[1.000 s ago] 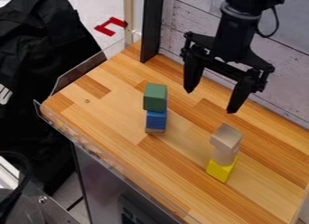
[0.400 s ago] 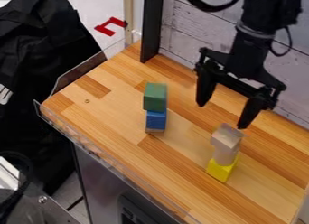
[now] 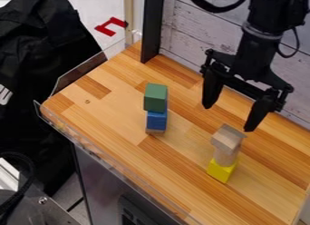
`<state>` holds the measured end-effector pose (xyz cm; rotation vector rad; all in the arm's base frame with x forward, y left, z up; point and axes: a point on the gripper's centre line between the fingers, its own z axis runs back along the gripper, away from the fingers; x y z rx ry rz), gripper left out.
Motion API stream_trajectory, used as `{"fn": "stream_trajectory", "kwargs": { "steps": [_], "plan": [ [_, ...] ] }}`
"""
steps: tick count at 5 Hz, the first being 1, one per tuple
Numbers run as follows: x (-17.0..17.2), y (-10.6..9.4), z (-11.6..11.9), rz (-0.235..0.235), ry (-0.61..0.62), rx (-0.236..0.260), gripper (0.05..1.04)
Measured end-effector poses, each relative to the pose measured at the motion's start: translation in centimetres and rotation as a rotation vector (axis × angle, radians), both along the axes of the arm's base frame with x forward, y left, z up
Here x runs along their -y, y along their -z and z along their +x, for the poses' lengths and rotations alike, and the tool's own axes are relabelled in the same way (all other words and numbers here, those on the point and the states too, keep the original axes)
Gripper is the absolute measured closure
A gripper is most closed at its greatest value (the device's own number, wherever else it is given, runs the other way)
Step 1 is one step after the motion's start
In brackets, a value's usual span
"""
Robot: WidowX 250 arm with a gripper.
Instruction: Put the square block on top of the green cube
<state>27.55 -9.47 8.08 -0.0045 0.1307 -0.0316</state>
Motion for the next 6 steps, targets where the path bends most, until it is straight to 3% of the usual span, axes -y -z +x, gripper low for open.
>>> {"fn": "stream_trajectory", "kwargs": {
  "steps": [6],
  "plan": [
    [0.7,3.9,-1.4,0.021,-0.038,-0.137,0.083]
  ]
}}
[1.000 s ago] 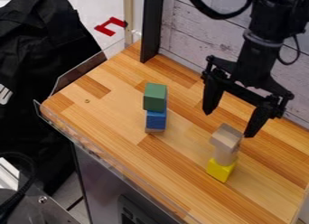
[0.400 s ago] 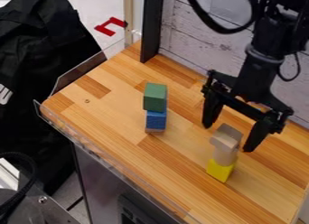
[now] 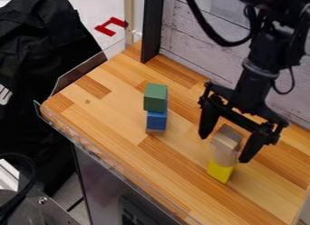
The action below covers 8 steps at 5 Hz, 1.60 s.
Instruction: Put the square block on top of the green cube
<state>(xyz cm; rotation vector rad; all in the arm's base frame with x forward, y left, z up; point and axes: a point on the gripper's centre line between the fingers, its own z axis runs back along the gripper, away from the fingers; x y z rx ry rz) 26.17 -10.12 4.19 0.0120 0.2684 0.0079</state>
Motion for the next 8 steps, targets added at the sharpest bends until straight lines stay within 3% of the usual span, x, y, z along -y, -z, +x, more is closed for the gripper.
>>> {"fn": "stream_trajectory", "kwargs": {
  "steps": [1,2,3,5,6,7,8],
  "plan": [
    [0.1,0.6,0.0,-0.005,-0.005,-0.014,0.132],
    [0.2,1.0,-0.1,-0.013,-0.015,-0.012,0.414],
    [0.2,0.9,-0.1,-0.015,-0.016,-0.013,0.49],
    [0.3,0.9,-0.3,-0.021,-0.02,-0.031,0.491],
    [0.3,-0.7,0.2,-0.025,-0.033,-0.017,0.491],
    [0.2,-3.6,0.8,-0.046,-0.068,0.044,0.491],
    [-1.7,-5.0,1.5,-0.063,-0.164,0.083,0.491]
  ]
}}
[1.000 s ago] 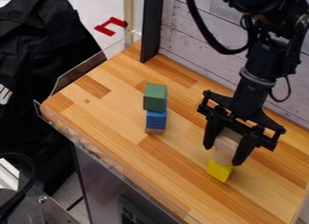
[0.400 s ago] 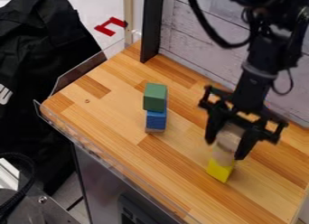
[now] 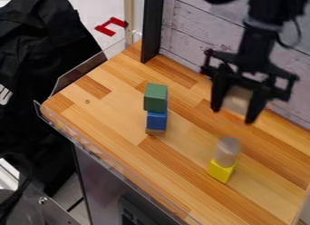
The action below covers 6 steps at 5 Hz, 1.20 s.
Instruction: Put the square block on top of the green cube
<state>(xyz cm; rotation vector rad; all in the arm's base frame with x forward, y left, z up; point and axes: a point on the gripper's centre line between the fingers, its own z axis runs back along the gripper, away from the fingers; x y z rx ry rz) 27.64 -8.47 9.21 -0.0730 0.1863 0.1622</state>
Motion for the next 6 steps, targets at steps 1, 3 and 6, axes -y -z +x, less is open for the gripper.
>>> {"fn": "stream_trajectory", "kwargs": {
  "steps": [1,3,6],
  "plan": [
    [-2.8,0.6,0.4,0.01,-0.103,0.011,0.491],
    [-7.5,1.7,0.6,0.064,-0.273,0.032,0.491],
    [-10.3,2.5,-0.5,0.072,-0.348,-0.009,0.491]
  ]
}}
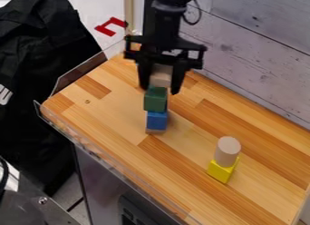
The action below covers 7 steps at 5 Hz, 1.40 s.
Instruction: Put the square block on top of the green cube
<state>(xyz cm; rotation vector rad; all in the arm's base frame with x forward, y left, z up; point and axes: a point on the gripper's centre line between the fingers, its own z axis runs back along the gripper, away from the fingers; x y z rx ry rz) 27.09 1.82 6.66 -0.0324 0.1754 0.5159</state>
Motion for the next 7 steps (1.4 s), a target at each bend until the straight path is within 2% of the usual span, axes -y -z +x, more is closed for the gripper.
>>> {"fn": "stream_trajectory", "kwargs": {
  "steps": [1,2,7],
  "plan": [
    [-0.3,0.8,-0.9,-0.03,-0.023,-0.017,0.491],
    [-0.1,0.8,-1.3,-0.037,-0.02,-0.009,0.491],
    [0.8,0.2,0.1,-0.039,0.016,0.039,0.491]
  ]
}}
